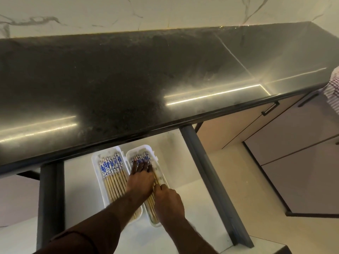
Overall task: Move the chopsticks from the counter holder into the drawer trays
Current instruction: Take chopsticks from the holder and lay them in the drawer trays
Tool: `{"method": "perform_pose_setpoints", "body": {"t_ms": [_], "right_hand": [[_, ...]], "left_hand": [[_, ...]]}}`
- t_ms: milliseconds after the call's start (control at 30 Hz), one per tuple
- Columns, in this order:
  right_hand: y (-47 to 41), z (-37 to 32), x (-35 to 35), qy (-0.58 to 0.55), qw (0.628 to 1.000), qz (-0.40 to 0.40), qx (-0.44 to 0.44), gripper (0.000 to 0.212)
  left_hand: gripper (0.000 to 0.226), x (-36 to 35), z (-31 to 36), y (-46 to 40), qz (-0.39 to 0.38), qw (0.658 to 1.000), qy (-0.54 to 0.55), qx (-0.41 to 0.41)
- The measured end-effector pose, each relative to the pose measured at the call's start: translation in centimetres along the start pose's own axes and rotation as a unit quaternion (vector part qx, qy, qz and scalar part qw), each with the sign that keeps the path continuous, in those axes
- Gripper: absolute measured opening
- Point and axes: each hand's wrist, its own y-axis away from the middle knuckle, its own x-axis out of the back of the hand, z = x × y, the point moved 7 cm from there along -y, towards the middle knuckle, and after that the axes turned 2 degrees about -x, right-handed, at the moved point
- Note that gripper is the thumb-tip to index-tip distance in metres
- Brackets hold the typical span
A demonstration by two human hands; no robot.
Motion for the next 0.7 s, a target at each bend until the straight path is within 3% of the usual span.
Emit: {"method": "perform_pose_setpoints", "body": {"t_ms": [400,700], "right_hand": [[4.0,-1.2,5.8,0.027,0.996,0.072,0.053,0.046],[11.1,-3.6,10.9,0.017,0.979,0.154,0.131,0.038]], "left_hand": [[0.074,5.4,-0.2,7.7,0.083,0.994,0.064,0.039],[0.077,10.1,0.2,18.6,0.162,0.975,0.095,0.118]]}}
